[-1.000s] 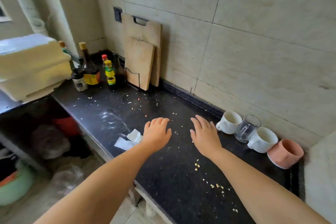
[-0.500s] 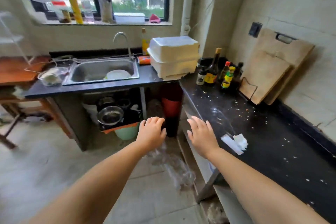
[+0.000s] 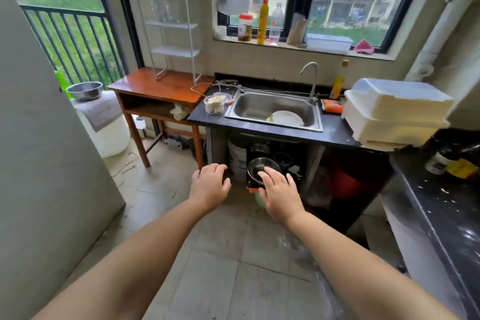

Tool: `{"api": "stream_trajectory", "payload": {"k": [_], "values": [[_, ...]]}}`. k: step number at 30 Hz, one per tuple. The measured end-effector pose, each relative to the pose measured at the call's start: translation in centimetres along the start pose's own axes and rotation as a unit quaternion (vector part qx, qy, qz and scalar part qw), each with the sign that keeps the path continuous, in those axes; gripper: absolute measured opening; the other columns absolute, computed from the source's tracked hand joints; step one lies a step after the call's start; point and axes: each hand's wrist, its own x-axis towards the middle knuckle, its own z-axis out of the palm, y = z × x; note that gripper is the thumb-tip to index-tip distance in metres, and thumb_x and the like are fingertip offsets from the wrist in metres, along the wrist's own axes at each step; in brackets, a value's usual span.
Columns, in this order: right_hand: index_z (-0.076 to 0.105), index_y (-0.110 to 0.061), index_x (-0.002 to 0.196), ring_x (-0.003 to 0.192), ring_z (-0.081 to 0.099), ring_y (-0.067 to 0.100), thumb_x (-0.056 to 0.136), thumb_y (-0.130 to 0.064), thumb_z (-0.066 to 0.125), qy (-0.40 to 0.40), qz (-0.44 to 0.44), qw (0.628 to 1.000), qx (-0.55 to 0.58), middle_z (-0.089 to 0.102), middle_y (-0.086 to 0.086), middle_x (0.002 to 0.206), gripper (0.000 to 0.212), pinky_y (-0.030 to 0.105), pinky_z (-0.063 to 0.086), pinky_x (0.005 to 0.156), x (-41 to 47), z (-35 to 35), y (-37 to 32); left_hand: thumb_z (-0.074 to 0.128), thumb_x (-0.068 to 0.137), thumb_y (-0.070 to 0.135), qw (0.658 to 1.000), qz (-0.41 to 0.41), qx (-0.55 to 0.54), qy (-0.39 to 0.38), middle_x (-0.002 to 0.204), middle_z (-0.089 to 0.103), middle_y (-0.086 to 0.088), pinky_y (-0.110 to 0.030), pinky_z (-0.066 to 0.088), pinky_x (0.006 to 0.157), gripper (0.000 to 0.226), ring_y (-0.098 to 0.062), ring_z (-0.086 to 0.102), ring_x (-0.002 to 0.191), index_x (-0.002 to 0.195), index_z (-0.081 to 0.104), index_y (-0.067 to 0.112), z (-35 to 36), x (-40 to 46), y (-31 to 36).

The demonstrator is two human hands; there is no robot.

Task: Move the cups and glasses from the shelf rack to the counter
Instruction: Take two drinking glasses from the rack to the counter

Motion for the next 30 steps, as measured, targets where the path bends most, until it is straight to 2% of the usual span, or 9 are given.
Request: {"api": "stream_trajectory", "payload": {"k": [2, 4, 7, 18, 23, 30], "values": [[0.060, -0.016, 0.123, 0.121, 0.059, 0.023, 0.088, -0.035, 0.037, 0.006, -0.029, 1.000, 0.010, 0.062, 0.006, 0.130, 0.046, 0.052, 0.044, 0.101, 3.1, 0.6, -1.9, 0.042, 0.096, 0.034, 1.000, -0.022, -0.007, 0.010, 0.137, 0.052, 0.001, -0.041, 0.032, 0.113, 0.043, -0.018, 0.044, 0.130, 0.136, 0.046, 0.020, -0.5, 1.3, -2.3], [0.044, -0.017, 0.139, 0.139, 0.038, 0.023, 0.096, -0.031, 0.039, -0.011, -0.056, 0.998, 0.027, 0.043, 0.005, 0.148, 0.046, 0.050, 0.025, 0.115, 6.3, 1.0, -3.1, 0.043, 0.096, 0.034, 0.999, -0.037, -0.016, 0.017, 0.137, 0.052, 0.001, -0.040, 0.033, 0.113, 0.042, -0.018, 0.045, 0.130, 0.135, 0.047, 0.021, -1.1, 3.0, -3.8], [0.033, -0.019, 0.146, 0.145, 0.025, 0.021, 0.099, -0.032, 0.037, -0.011, -0.083, 0.996, 0.042, 0.030, 0.003, 0.155, 0.048, 0.047, 0.013, 0.120, 12.4, 1.8, -4.6, 0.043, 0.096, 0.034, 0.997, -0.055, -0.021, 0.041, 0.137, 0.051, 0.000, -0.040, 0.032, 0.113, 0.041, -0.018, 0.044, 0.131, 0.134, 0.048, 0.020, -2.8, 7.4, -6.3], [0.027, -0.022, 0.147, 0.146, 0.021, 0.019, 0.100, -0.034, 0.035, -0.024, -0.180, 0.982, 0.049, 0.027, 0.002, 0.156, 0.049, 0.045, 0.014, 0.121, 35.2, 2.5, -10.6, 0.040, 0.097, 0.032, 0.986, -0.133, -0.011, 0.096, 0.137, 0.051, -0.001, -0.040, 0.032, 0.111, 0.040, -0.021, 0.043, 0.130, 0.133, 0.050, 0.018, -9.1, 24.0, -16.1], [0.028, -0.022, 0.145, 0.145, 0.024, 0.020, 0.100, -0.034, 0.033, -0.031, -0.194, 0.979, 0.053, 0.027, 0.002, 0.156, 0.047, 0.046, 0.016, 0.120, 43.9, 4.2, -15.0, 0.040, 0.096, 0.033, 0.985, -0.142, 0.004, 0.098, 0.138, 0.050, 0.001, -0.039, 0.031, 0.110, 0.040, -0.021, 0.043, 0.130, 0.132, 0.049, 0.019, -11.4, 30.2, -21.6], [0.028, -0.020, 0.145, 0.143, 0.026, 0.020, 0.100, -0.032, 0.032, 0.013, -0.181, 0.982, 0.059, 0.027, 0.002, 0.156, 0.047, 0.045, 0.015, 0.119, 56.1, 6.1, -21.8, 0.041, 0.096, 0.033, 0.988, -0.104, 0.015, 0.111, 0.139, 0.050, -0.001, -0.040, 0.029, 0.113, 0.043, -0.021, 0.042, 0.132, 0.135, 0.048, 0.018, -15.2, 40.7, -30.5]]}}
